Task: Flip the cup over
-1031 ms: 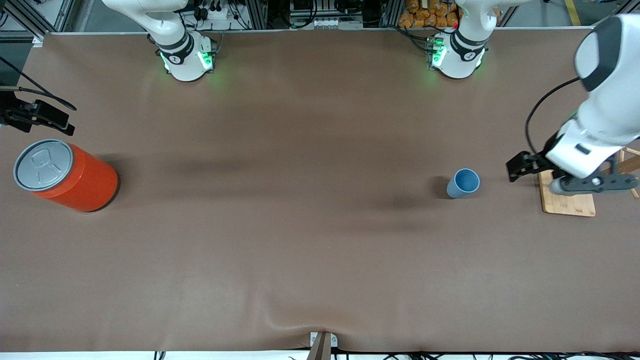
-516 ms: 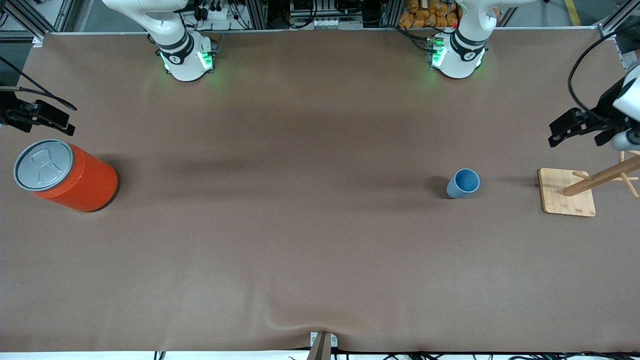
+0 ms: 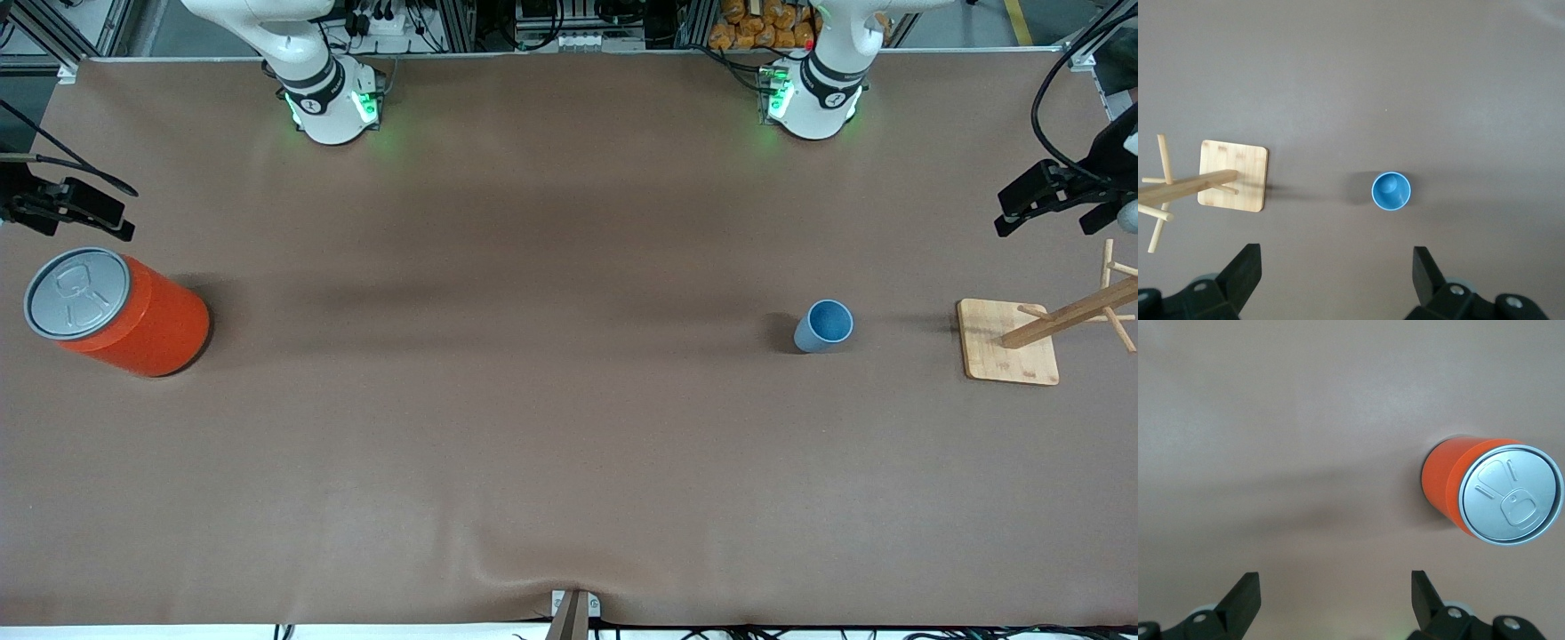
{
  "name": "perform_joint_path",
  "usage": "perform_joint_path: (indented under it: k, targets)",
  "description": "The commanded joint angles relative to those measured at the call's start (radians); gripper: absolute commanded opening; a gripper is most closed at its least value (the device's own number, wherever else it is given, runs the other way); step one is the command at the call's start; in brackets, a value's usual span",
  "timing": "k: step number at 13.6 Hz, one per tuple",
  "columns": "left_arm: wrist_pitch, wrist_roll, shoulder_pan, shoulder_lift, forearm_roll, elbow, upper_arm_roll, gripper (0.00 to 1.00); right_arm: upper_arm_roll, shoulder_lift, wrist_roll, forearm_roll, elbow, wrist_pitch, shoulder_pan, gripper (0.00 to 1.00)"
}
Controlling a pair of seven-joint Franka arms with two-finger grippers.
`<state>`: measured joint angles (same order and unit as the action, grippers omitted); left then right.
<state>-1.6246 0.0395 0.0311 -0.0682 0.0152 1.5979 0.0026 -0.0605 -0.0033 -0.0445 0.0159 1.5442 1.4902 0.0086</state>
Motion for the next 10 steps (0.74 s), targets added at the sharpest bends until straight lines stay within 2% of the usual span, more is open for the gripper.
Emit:
perform_joint_path:
  k: [1,3,10]
  targets:
    - [0.073,-0.015,0.017,0.008,0.006,-0.061,0.016,1.0,0.004,-0.015,-0.011,0.002,0.013,-0.001,0.001,1.0]
    - [0.127,-0.021,0.018,0.005,-0.015,-0.05,0.033,1.0,0.004,-0.014,-0.011,0.002,0.011,0.001,-0.001,1.0]
    - [0.127,0.026,0.026,0.008,-0.018,-0.035,0.036,1.0,0.004,-0.015,-0.012,0.001,0.011,-0.001,0.001,1.0]
